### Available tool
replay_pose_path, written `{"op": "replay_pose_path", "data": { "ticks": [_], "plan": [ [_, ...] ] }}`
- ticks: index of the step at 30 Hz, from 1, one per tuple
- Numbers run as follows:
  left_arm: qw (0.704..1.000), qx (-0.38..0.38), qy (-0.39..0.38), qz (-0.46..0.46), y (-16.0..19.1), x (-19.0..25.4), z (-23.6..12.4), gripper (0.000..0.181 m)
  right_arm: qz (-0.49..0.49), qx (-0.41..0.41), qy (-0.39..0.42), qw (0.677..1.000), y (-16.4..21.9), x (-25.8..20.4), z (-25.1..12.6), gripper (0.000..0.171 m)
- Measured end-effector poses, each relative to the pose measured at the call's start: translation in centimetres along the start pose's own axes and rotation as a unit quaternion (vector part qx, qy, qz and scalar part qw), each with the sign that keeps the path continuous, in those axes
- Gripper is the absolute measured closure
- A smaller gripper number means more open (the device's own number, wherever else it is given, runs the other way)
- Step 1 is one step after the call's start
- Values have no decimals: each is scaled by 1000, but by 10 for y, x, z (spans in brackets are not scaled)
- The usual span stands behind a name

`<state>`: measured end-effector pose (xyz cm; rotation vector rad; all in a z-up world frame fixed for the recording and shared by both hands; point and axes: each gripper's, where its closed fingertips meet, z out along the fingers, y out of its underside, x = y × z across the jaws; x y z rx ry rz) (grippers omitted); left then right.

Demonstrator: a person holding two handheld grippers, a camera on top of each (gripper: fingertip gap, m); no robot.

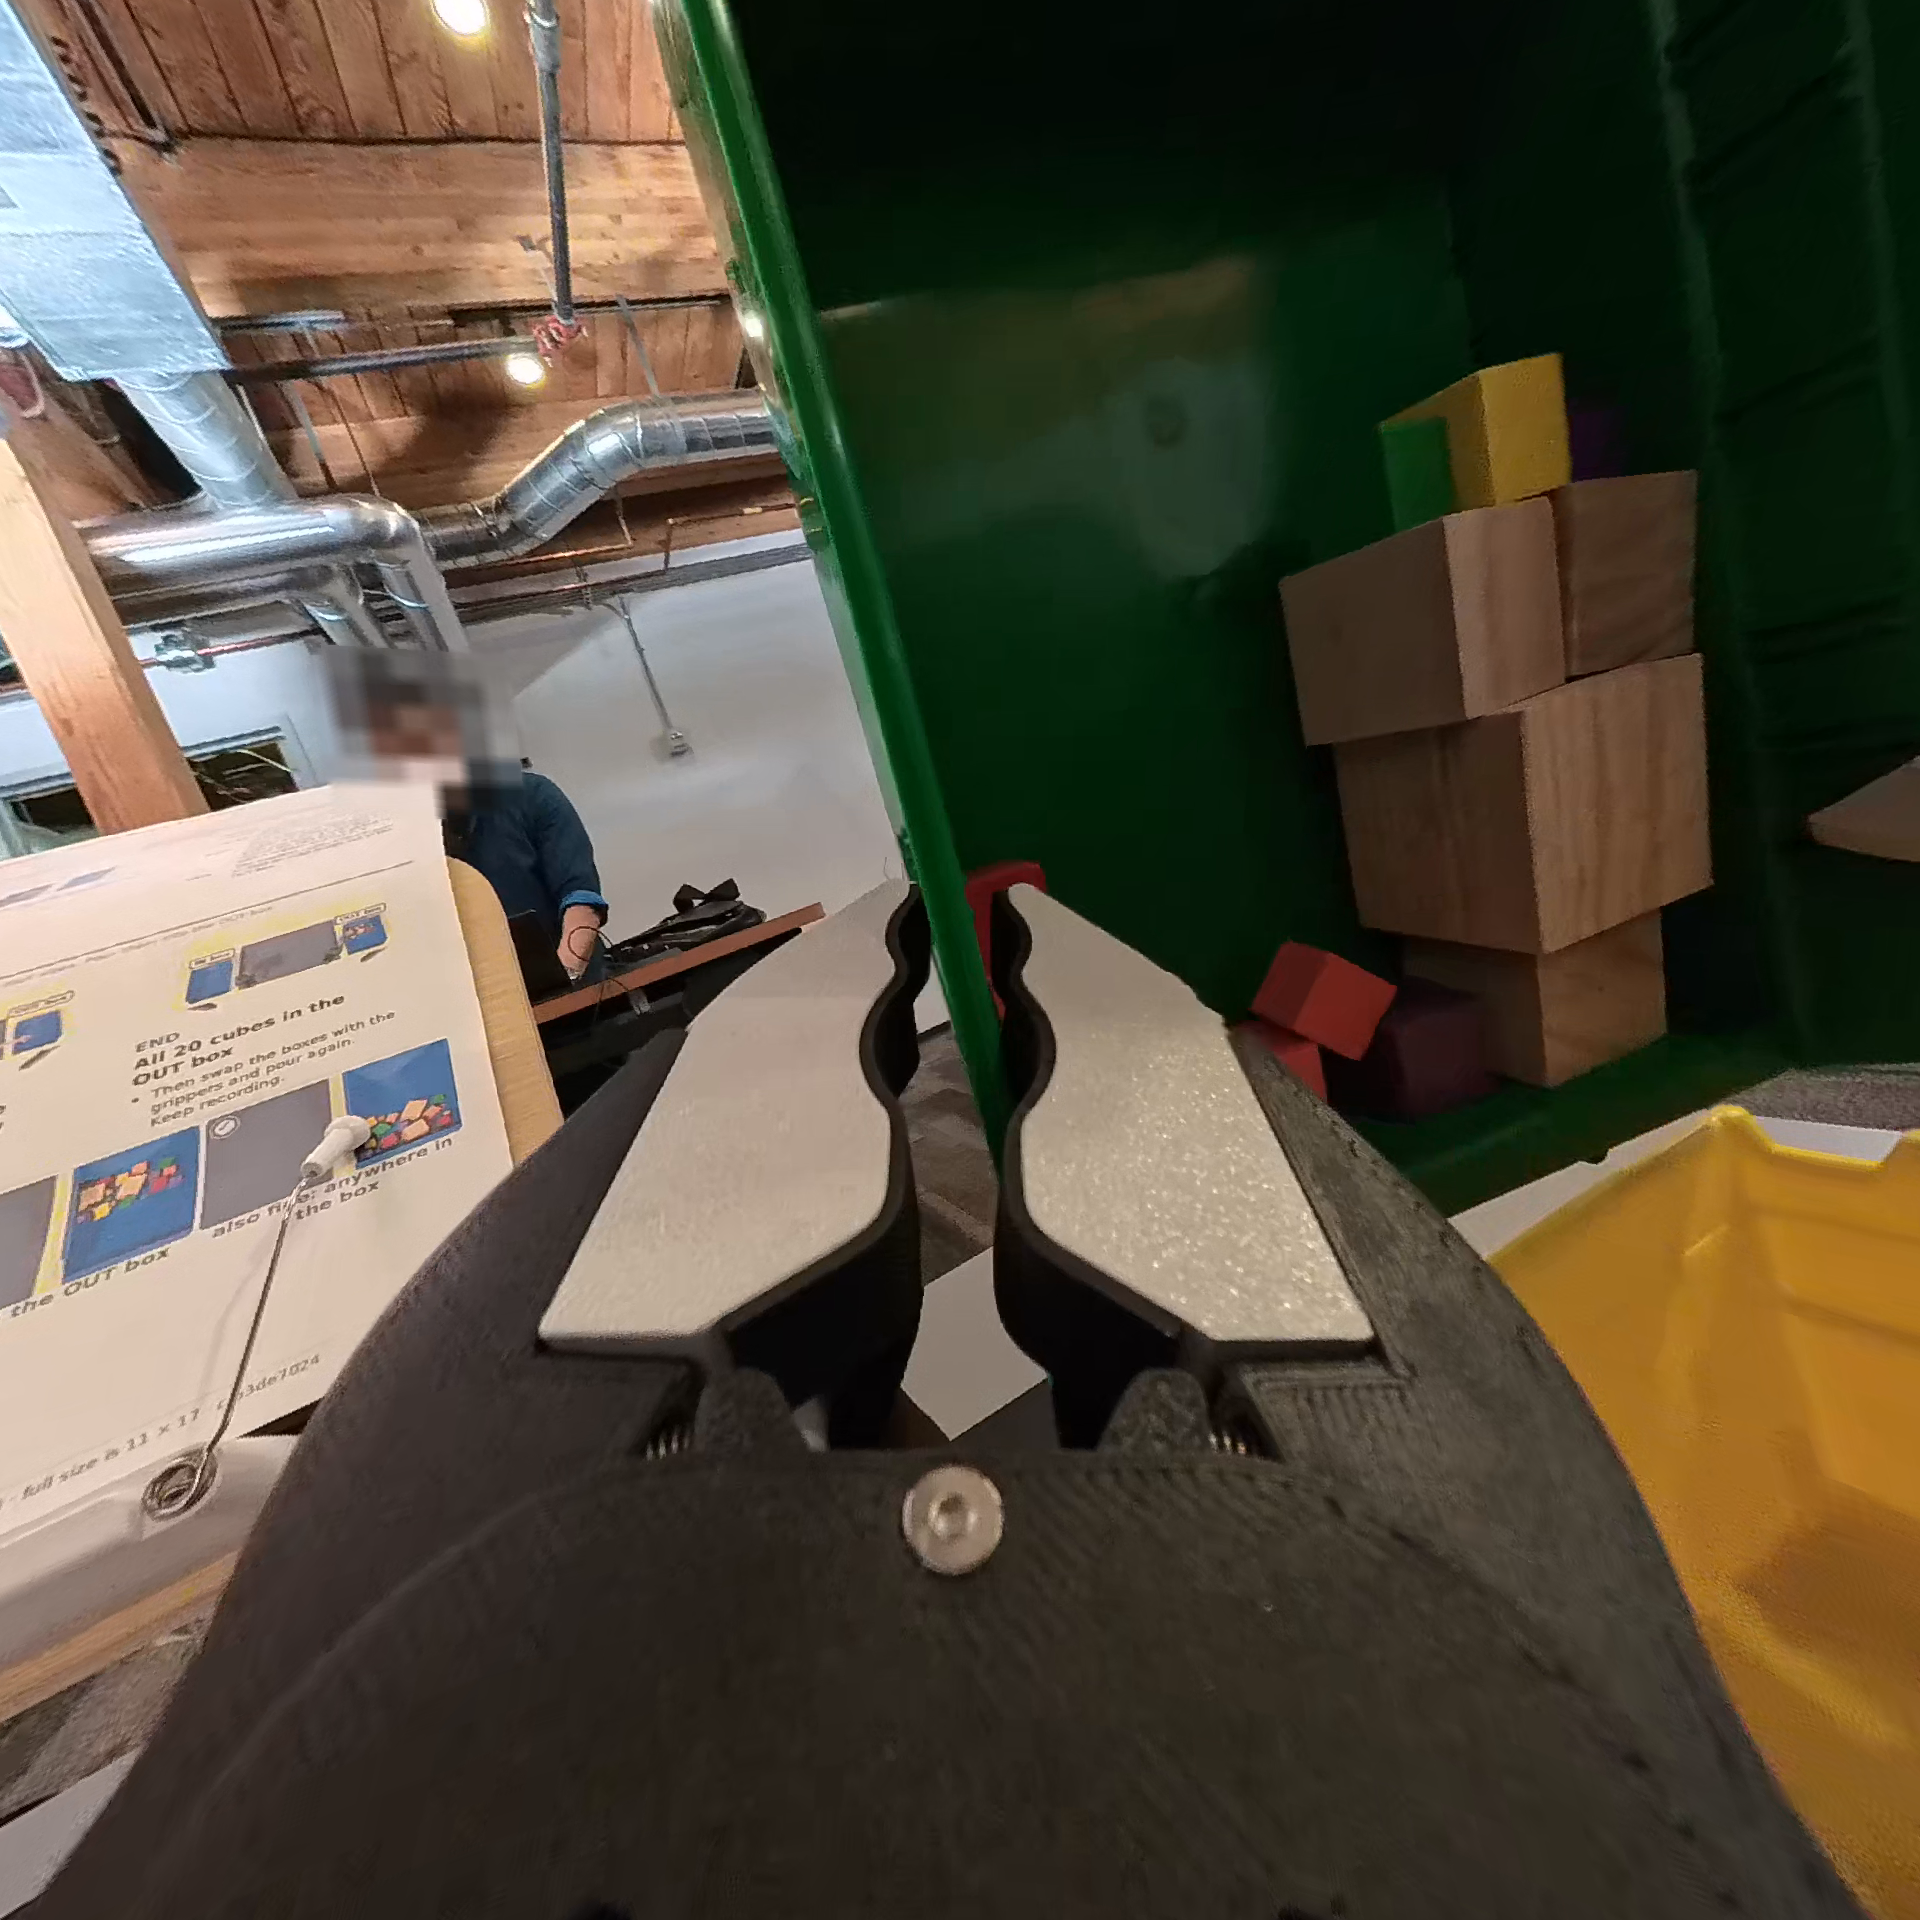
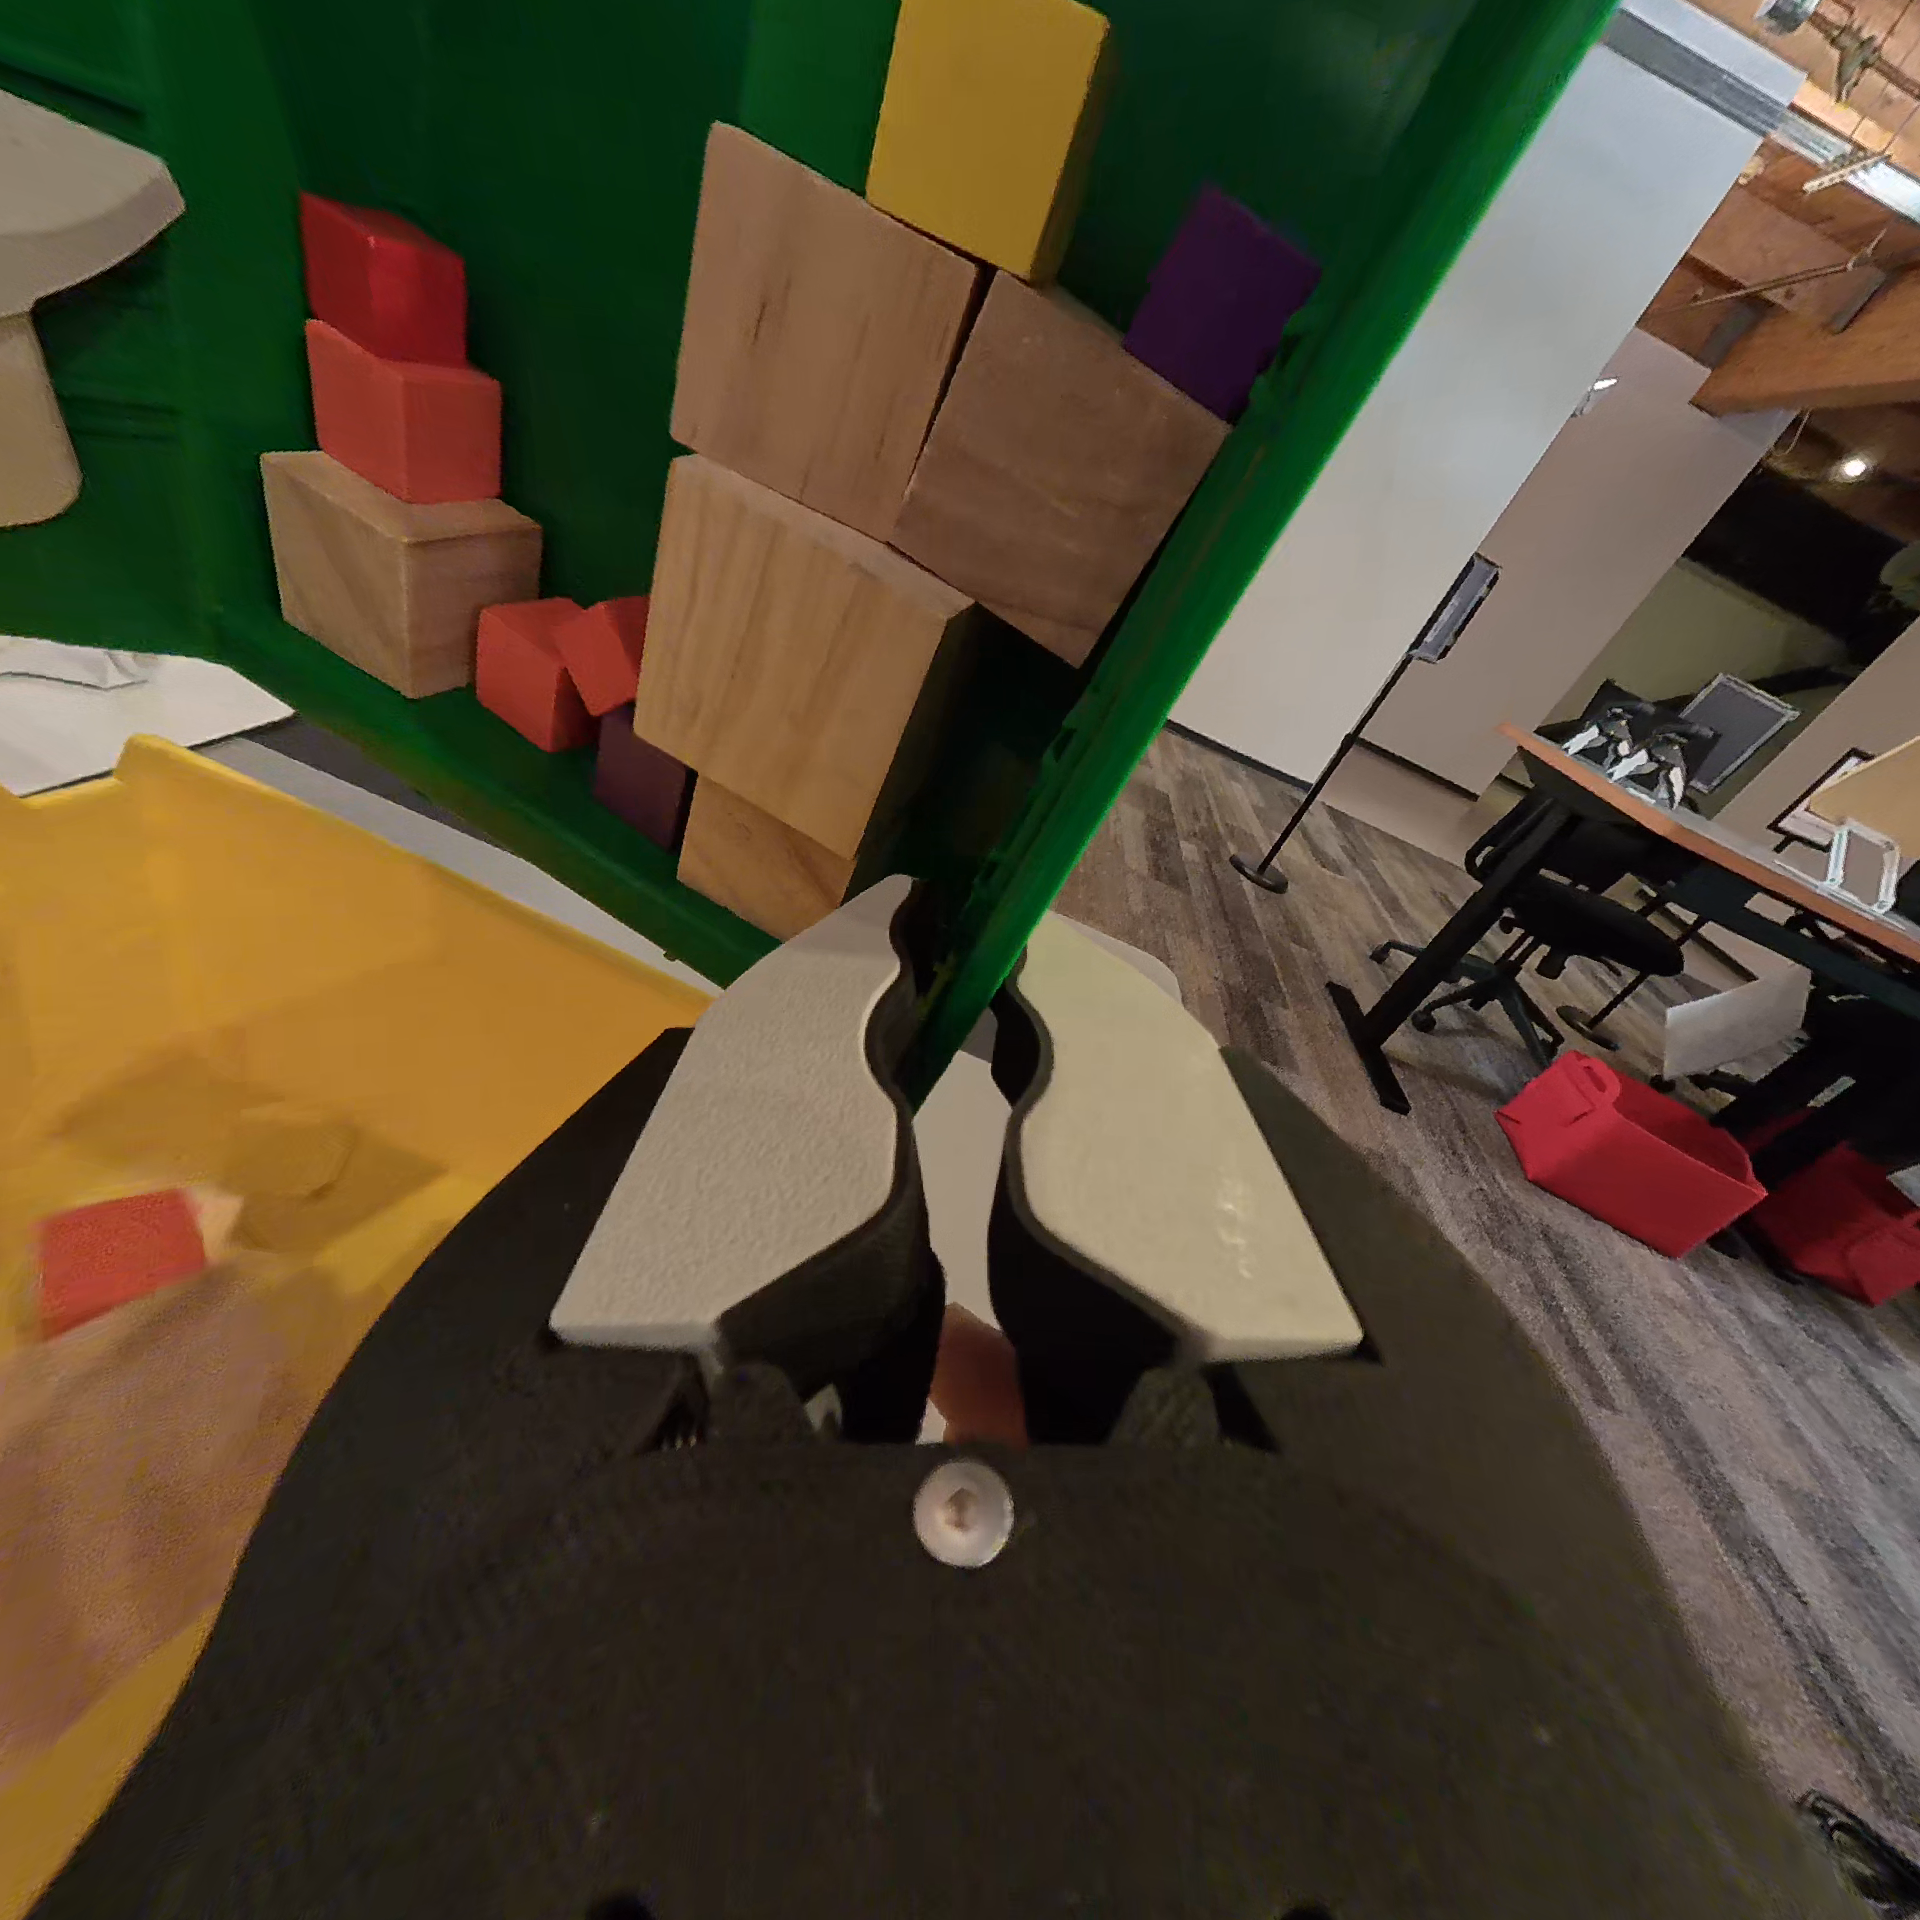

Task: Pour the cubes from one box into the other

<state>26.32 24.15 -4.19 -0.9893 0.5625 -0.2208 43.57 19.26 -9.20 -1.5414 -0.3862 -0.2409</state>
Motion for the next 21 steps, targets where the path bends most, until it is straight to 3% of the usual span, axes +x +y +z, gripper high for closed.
{"op": "replay_pose_path", "data": {
  "ticks": [21],
  "plan": [
    [999, 40, -28, 19, 2, -5, 5, 171, -23, 45, 16, 999, -2, 2, 10, 167]
  ]
}}
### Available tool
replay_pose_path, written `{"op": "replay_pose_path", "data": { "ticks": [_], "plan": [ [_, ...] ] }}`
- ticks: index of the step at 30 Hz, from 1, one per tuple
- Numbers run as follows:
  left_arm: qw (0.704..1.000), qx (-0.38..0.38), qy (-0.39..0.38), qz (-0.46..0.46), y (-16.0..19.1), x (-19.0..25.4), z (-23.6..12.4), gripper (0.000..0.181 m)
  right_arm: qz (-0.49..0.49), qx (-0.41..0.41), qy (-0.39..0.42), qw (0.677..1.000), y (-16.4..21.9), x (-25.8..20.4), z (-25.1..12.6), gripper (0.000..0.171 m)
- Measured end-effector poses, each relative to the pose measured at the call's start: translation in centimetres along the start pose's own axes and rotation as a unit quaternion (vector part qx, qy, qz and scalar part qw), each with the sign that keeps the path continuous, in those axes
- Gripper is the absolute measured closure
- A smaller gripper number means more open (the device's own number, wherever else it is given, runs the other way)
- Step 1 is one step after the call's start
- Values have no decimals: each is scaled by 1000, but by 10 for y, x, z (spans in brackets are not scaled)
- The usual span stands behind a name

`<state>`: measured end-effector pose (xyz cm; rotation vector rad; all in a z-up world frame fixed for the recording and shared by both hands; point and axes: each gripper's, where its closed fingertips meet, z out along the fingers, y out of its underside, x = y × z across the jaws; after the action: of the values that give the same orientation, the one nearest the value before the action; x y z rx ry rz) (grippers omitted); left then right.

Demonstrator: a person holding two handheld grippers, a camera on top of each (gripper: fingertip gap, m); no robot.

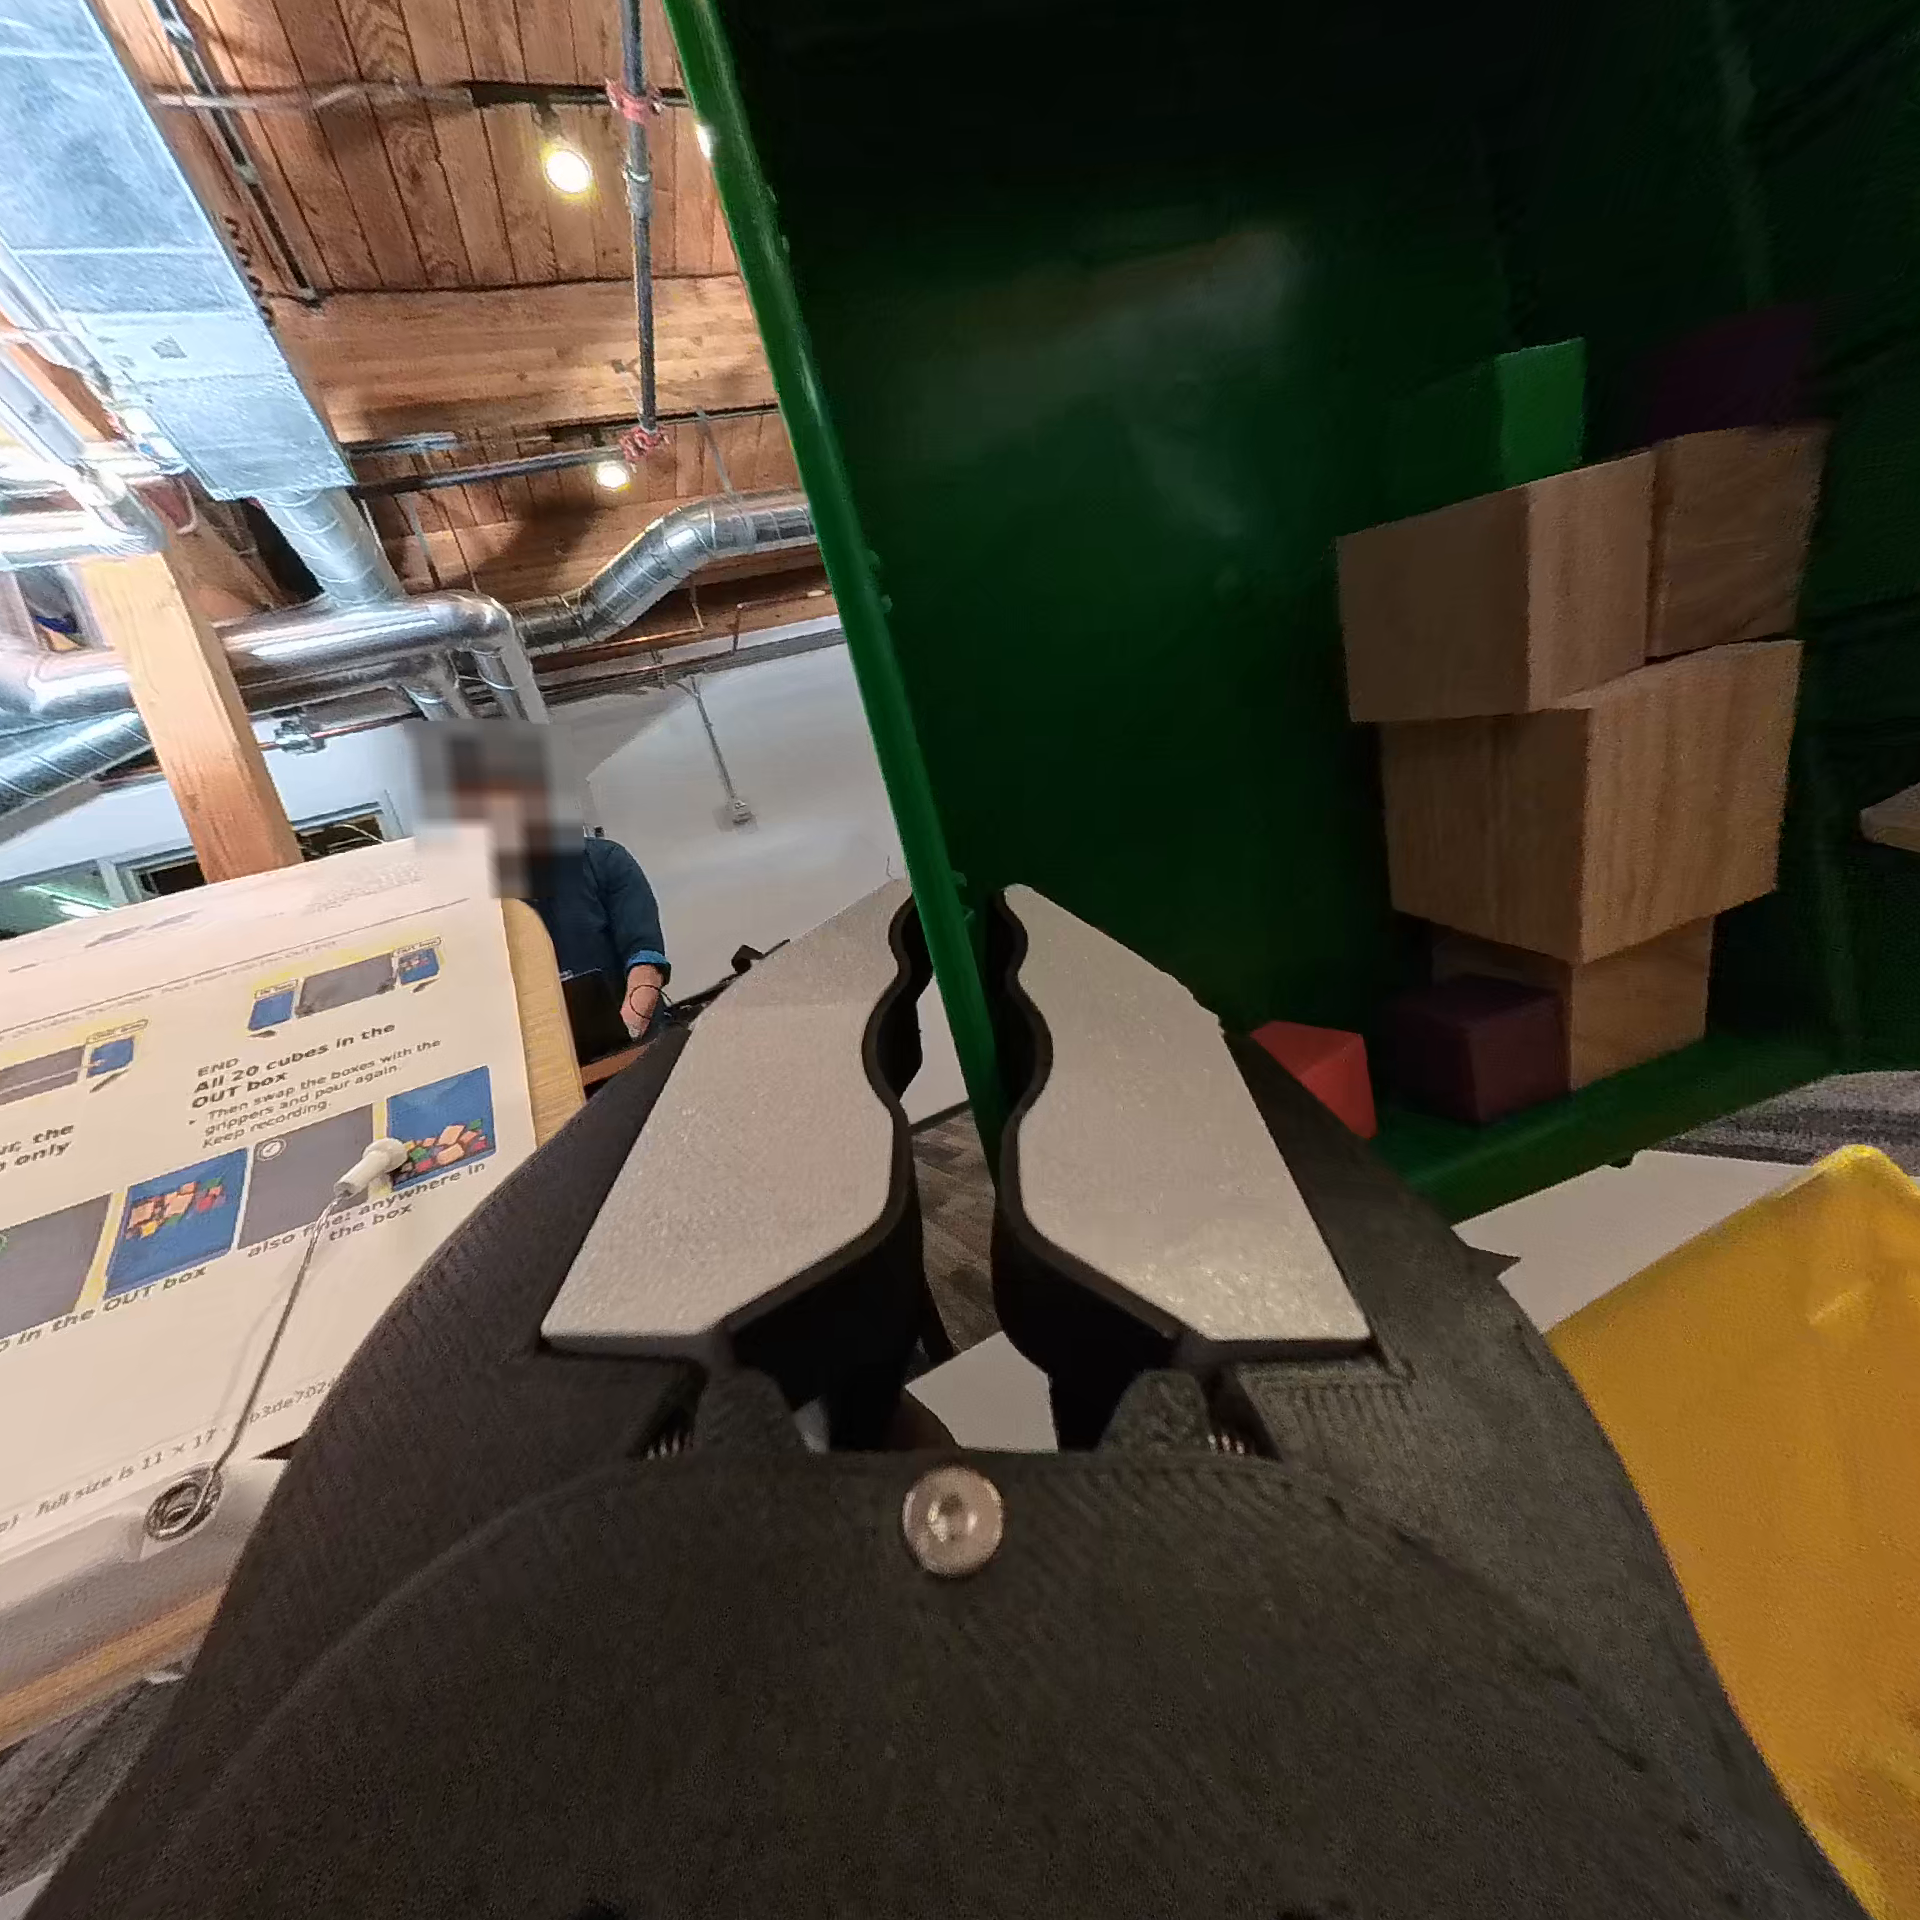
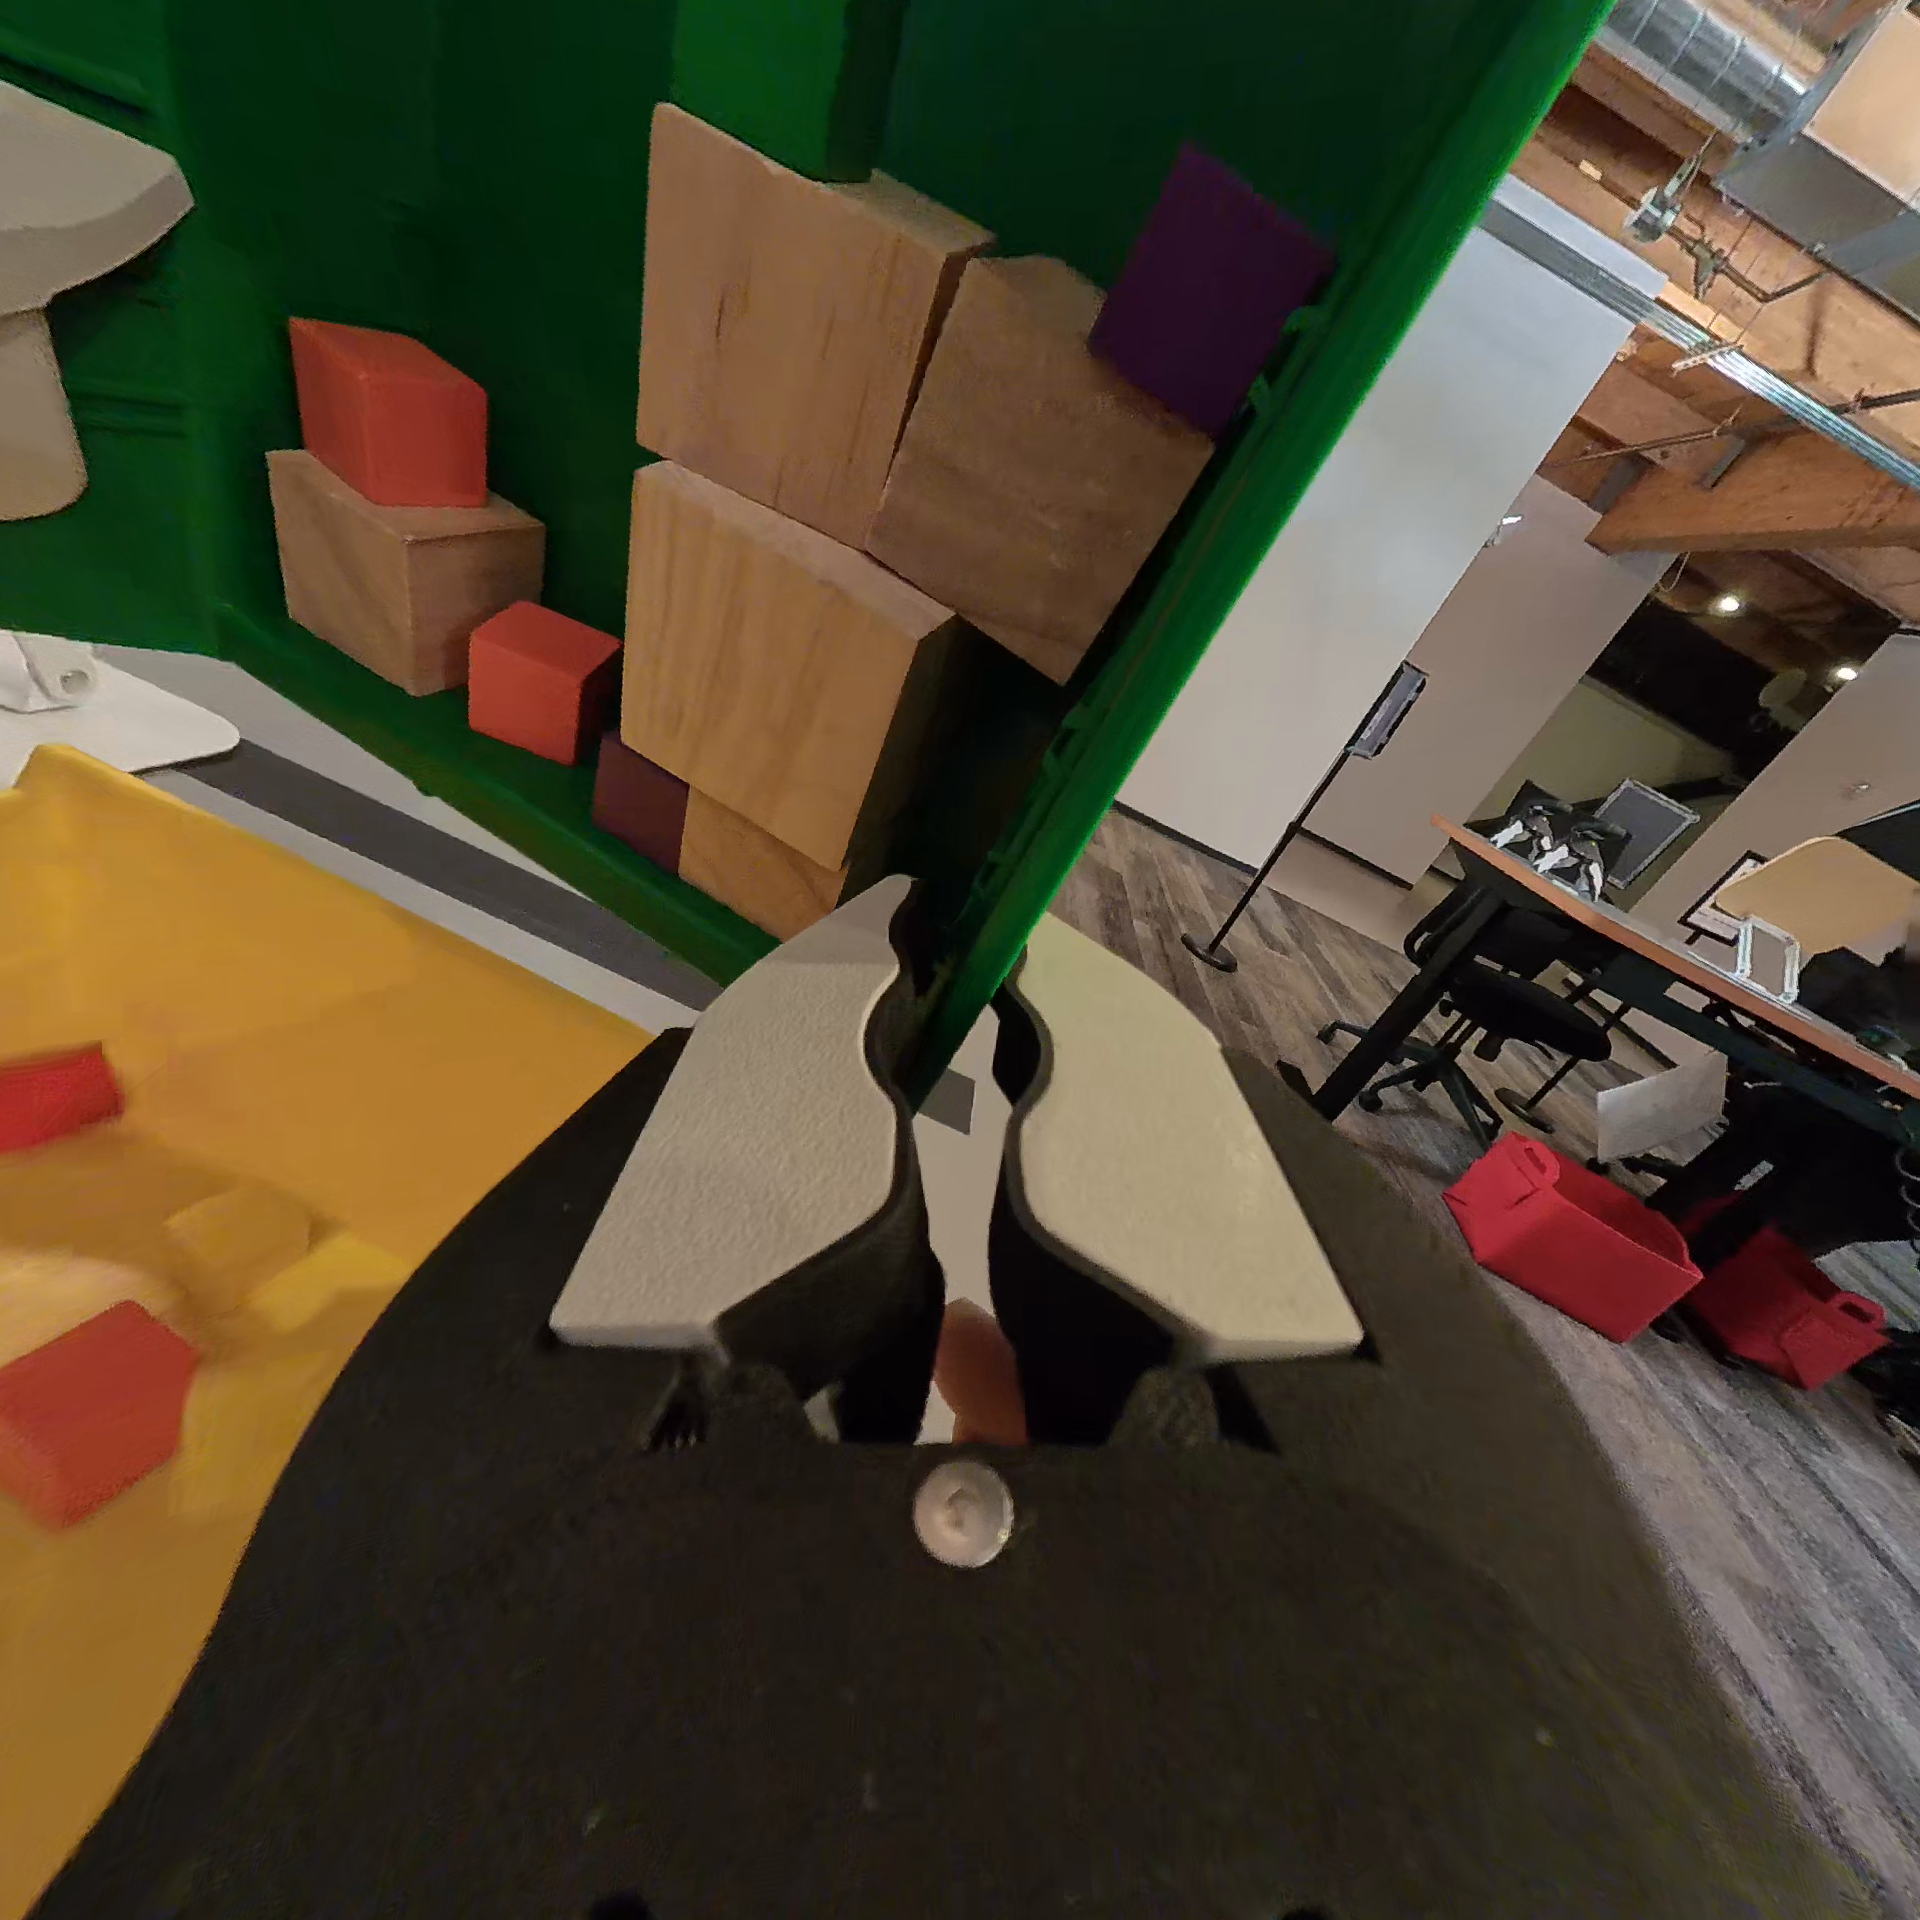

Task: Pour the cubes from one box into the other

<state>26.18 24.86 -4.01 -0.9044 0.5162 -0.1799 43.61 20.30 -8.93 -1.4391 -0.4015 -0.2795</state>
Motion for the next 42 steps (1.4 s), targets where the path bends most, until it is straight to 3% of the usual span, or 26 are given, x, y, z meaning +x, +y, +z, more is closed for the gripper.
{"op": "replay_pose_path", "data": {
  "ticks": [23, 34, 42],
  "plan": [
    [1000, -14, -12, -6, 9, -7, 1, 173, -19, -5, -14, 1000, -2, -5, 5, 166],
    [998, 61, -13, 13, -46, -5, -12, 172, -29, 53, 20, 998, -33, 6, -29, 166],
    [998, 55, -11, 9, -43, 3, -14, 172, -30, 50, 30, 998, -30, 9, -36, 166]
  ]
}}
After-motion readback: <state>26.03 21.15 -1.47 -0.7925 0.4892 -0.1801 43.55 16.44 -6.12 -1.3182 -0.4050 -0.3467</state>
